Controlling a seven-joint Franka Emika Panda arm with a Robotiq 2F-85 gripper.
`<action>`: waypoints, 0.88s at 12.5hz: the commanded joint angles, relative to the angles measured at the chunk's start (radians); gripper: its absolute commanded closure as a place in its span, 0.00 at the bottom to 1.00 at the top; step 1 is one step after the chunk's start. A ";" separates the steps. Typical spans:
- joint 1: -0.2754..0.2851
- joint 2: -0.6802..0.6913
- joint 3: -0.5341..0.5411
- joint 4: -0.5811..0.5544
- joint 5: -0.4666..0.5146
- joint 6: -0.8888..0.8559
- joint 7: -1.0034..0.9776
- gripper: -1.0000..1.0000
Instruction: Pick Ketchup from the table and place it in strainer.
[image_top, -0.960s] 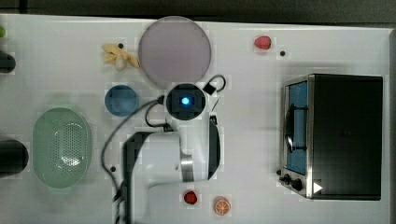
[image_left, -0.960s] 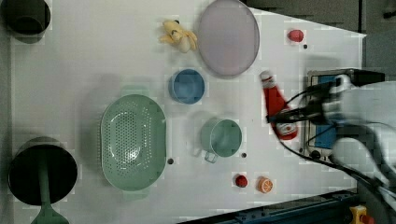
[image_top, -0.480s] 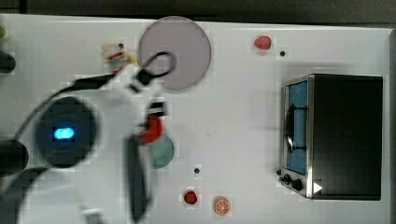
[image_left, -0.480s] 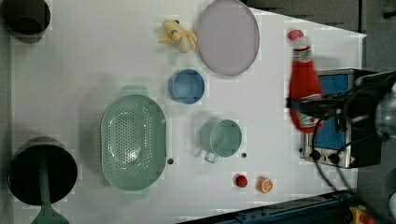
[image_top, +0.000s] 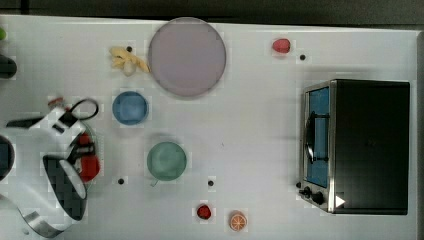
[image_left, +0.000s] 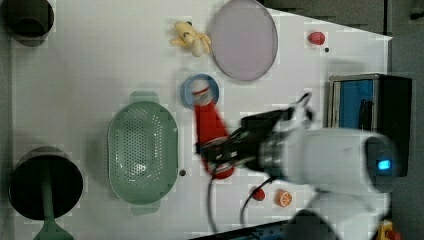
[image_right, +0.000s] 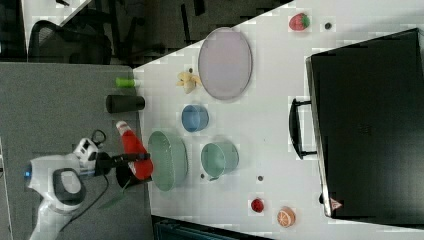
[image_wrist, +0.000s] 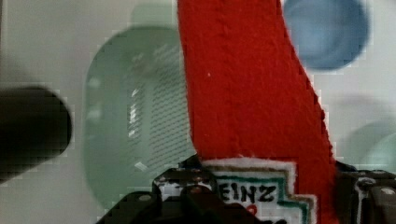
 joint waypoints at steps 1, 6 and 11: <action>0.012 0.075 0.041 0.018 -0.002 0.110 0.190 0.37; 0.078 0.269 0.047 0.014 -0.104 0.288 0.240 0.37; 0.093 0.331 0.035 0.004 -0.183 0.303 0.355 0.13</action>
